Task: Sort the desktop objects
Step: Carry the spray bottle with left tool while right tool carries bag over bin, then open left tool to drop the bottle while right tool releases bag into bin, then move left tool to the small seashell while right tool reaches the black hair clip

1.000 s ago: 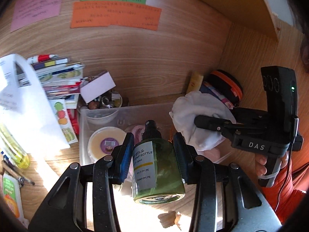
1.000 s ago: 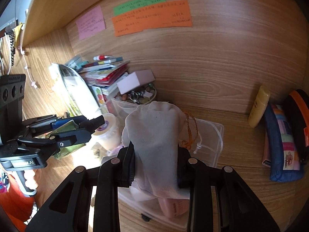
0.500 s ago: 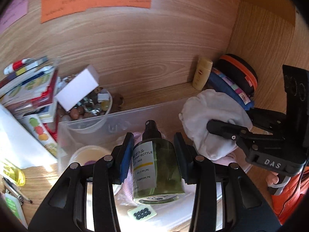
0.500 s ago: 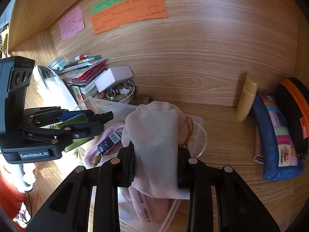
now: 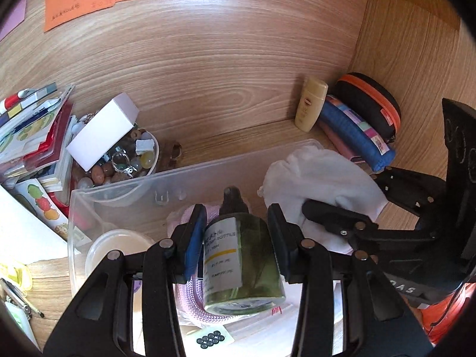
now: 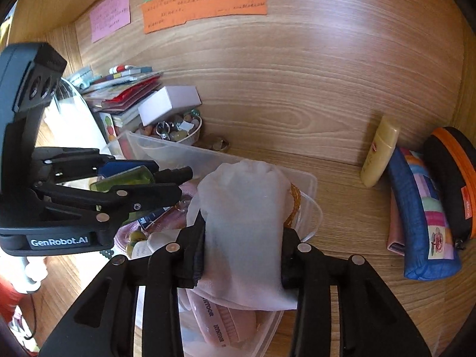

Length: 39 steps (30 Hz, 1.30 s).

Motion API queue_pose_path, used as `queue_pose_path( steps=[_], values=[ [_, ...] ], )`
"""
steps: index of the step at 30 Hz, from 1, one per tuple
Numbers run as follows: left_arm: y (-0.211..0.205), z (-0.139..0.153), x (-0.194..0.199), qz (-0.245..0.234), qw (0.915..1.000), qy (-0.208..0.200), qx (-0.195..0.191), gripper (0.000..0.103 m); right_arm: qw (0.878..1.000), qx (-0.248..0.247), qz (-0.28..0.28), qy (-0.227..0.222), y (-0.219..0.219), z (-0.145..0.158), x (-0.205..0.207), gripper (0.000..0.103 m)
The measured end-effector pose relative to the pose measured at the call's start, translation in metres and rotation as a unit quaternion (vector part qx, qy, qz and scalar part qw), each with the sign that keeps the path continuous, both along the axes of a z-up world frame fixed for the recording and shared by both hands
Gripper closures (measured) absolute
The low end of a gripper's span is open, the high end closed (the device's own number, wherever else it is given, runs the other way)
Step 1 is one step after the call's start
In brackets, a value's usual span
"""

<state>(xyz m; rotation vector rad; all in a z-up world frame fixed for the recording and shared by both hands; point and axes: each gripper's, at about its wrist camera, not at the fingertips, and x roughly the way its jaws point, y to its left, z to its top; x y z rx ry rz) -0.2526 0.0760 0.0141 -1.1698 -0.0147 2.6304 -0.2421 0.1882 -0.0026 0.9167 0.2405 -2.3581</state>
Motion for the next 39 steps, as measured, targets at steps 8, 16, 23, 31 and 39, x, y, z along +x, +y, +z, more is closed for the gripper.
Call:
queue_pose_path(
  steps=[8,16,23,31,39],
  values=[
    [-0.002,0.003,0.002,0.012,0.9999,0.0,0.004,0.057,1.0,0.019,-0.003,0.004,-0.011,-0.008,0.0,0.064],
    [-0.012,0.02,0.018,0.034,0.9992,0.018,0.011,0.03,0.999,0.047,-0.005,-0.001,-0.015,-0.011,0.002,0.054],
    [-0.022,0.034,0.039,0.042,0.9984,0.037,0.007,0.016,0.998,0.057,-0.008,-0.014,-0.014,-0.003,0.005,0.047],
    [-0.036,0.048,0.06,0.072,0.9951,0.069,0.003,0.007,0.999,0.037,-0.014,-0.018,-0.006,0.011,0.016,0.019],
    [-0.035,0.054,0.081,0.075,0.9929,0.092,-0.014,0.005,0.999,0.032,-0.009,0.039,-0.005,0.039,0.053,0.009]
  ],
)
